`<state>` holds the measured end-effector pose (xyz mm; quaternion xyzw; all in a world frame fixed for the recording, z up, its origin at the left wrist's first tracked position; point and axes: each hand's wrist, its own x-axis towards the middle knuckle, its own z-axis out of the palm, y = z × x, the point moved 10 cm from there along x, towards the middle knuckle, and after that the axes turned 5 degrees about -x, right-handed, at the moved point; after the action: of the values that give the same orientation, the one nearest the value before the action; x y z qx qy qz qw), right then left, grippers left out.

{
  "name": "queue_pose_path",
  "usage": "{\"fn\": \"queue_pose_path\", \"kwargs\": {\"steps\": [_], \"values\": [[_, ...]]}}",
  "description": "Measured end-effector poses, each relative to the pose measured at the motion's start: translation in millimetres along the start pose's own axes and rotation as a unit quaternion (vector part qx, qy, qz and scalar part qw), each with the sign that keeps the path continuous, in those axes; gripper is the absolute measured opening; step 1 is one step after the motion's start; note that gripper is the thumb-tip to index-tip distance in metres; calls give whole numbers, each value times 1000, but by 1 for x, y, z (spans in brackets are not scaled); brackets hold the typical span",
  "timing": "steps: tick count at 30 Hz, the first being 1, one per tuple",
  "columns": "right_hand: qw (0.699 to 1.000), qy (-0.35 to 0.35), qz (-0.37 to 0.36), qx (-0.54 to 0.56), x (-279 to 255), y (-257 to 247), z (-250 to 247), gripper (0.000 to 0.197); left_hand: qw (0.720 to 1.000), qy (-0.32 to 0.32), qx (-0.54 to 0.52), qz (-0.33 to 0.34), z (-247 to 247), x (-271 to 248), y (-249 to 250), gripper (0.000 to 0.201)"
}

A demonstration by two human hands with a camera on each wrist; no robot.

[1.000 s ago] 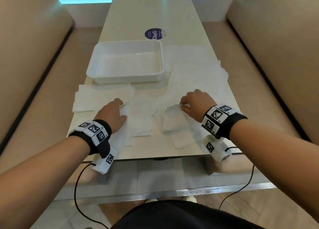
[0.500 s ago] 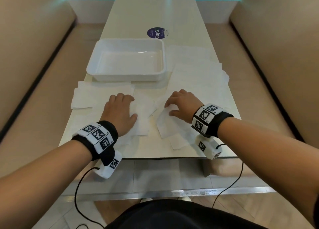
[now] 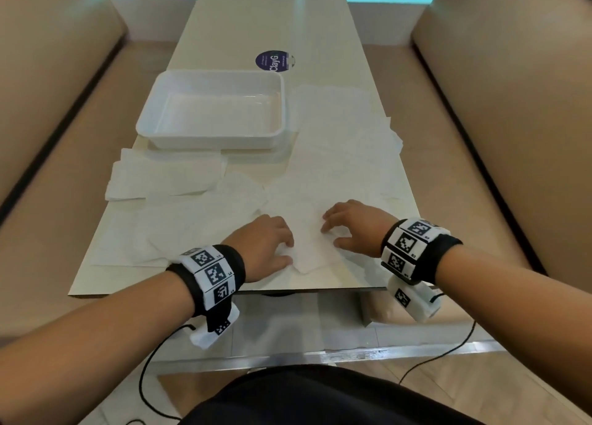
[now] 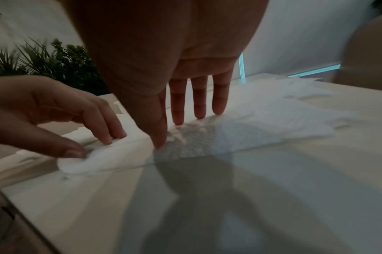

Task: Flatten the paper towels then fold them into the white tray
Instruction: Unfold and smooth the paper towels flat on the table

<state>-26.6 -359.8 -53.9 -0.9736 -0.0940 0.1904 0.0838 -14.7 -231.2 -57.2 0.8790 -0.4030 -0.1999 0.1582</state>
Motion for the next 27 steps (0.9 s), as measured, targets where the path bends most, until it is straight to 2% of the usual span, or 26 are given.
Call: {"fn": "queue_pose_path", "kwargs": {"steps": [15,20,22,24,27], "values": [[998,35,6,-43,-25,10,5,22,997,-14,70,-32,-4,12,-1,23],[993,90,-10,-71,-13,-4,-13,33,999,23,32,-36,-16,26,17,35],[995,69,0,-75,-3,-7,-11,43,998,1,17,-54,-7,38,22,47],[997,12,26,-75,6,-3,3,54,996,-36,13,-81,8,46,22,61],[994,-48,42,-92,5,5,23,62,990,-82,65,-98,28,50,15,68]]}}
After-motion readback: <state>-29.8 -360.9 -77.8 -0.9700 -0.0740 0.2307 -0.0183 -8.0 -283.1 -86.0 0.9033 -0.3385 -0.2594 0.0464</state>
